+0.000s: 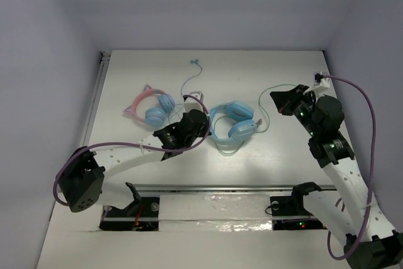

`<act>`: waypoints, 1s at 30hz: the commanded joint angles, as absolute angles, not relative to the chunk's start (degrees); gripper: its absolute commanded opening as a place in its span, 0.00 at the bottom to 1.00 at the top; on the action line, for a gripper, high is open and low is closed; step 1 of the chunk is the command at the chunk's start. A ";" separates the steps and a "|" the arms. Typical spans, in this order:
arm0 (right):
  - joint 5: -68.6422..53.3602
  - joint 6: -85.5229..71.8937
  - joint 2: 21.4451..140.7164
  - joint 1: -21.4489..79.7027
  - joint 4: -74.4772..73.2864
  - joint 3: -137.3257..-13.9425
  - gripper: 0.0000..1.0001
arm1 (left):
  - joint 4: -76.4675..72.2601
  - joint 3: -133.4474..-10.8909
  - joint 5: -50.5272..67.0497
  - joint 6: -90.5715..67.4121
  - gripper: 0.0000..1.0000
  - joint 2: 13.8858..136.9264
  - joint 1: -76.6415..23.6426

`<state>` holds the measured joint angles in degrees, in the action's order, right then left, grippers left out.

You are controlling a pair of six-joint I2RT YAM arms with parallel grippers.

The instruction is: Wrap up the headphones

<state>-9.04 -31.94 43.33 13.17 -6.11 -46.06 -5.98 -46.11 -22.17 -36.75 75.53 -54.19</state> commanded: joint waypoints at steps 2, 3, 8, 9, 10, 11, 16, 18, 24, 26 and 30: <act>-8.79 -31.82 42.98 12.92 -4.13 -45.44 0.01 | -6.15 -47.28 -21.80 -39.29 0.00 75.85 -51.68; -8.88 -31.82 42.72 12.92 -3.96 -44.83 0.02 | -5.28 -47.55 -22.14 -39.29 0.10 76.98 -51.16; -10.63 -31.90 43.68 12.92 -2.46 -44.03 0.35 | -3.87 -50.44 -23.03 -38.58 0.53 82.25 -51.15; -11.16 -31.90 44.03 12.92 -2.29 -44.03 0.36 | -3.87 -50.97 -22.85 -38.24 0.58 84.96 -51.15; -11.68 -31.99 44.29 12.92 -1.59 -43.69 0.36 | -3.43 -52.72 -23.37 -37.97 0.59 86.56 -51.15; -11.78 -31.99 44.38 12.92 -1.32 -43.42 0.37 | -2.82 -53.69 -23.99 -37.88 0.60 88.14 -51.15; -13.09 -32.43 44.82 12.92 -0.62 -41.57 0.37 | -2.55 -57.56 -23.38 -36.92 0.60 96.06 -49.92; -13.18 -32.52 44.65 13.45 -0.62 -40.96 0.37 | -1.59 -58.62 -24.08 -36.91 0.59 98.34 -49.92; -13.45 -32.69 44.82 13.45 1.67 -40.52 0.37 | -2.20 -60.82 -26.19 -35.34 0.54 102.82 -49.39; -13.54 -32.70 45.00 13.97 1.76 -40.52 0.37 | -1.59 -62.14 -26.80 -34.89 0.52 104.14 -49.39; -13.80 -32.87 44.82 13.97 2.46 -39.90 0.37 | -2.80 -61.53 -26.63 -35.77 0.46 105.21 -48.34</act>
<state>-12.64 -32.67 45.10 13.56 -1.72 -40.32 -2.11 -60.42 -24.91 -36.14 105.41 -49.19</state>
